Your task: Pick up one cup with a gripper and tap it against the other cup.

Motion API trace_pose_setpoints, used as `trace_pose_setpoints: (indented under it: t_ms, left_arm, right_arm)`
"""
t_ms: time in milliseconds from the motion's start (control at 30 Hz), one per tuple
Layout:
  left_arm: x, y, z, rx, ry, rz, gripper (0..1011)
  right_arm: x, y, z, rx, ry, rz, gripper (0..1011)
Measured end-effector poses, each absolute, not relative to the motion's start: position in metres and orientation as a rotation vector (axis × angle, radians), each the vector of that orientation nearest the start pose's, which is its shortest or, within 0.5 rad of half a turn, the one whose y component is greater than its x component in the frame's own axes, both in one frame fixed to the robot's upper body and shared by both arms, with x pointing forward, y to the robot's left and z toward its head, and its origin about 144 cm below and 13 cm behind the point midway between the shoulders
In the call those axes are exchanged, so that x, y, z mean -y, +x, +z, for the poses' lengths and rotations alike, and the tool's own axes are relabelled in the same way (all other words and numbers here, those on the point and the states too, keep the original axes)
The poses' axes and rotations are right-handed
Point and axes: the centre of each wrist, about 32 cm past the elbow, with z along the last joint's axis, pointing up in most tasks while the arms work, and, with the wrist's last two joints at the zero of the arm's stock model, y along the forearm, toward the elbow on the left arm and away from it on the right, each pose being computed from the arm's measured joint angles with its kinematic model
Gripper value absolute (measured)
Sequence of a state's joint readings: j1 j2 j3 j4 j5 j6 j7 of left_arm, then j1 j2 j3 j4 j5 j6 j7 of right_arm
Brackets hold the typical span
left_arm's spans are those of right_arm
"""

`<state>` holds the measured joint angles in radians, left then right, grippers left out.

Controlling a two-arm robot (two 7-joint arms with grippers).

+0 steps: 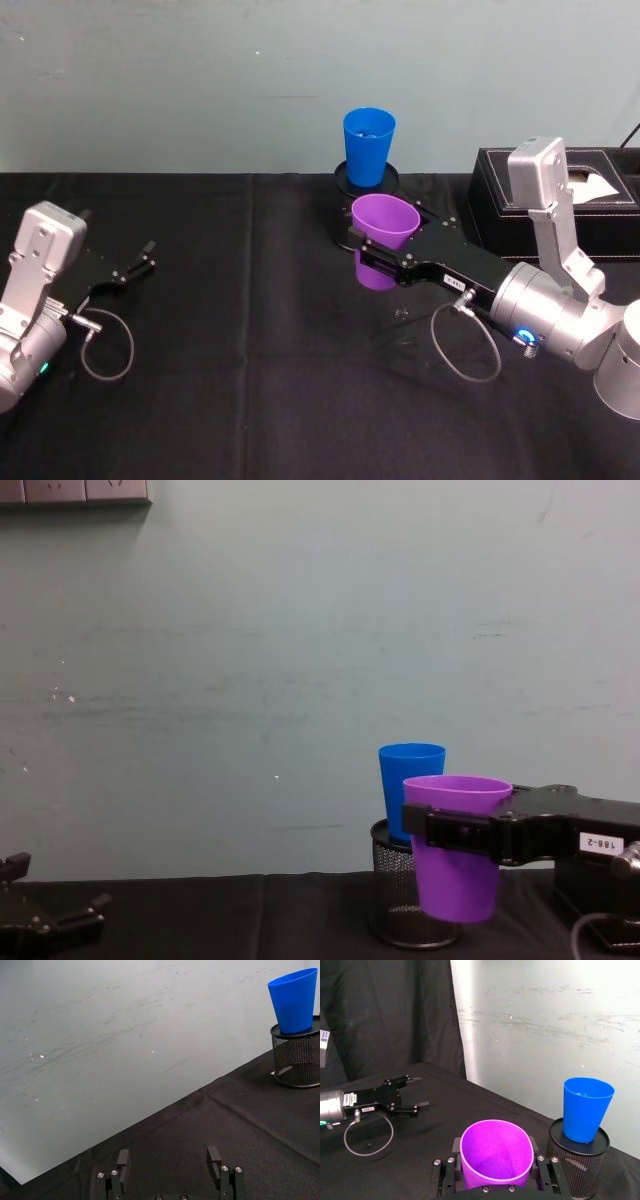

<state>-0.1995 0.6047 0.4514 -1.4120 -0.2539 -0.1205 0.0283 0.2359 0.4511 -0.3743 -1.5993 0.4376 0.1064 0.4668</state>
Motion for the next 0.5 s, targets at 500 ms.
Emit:
trace_pose_setpoints:
  t_ms: [500]
  left_arm:
    - [-0.3097, 0.4886, 1.1398, 0.285, 0.304, 1.248, 1000]
  right_arm:
    - [0.2456, 0.5017, 1.207, 0.03, -0.062, -0.76, 731]
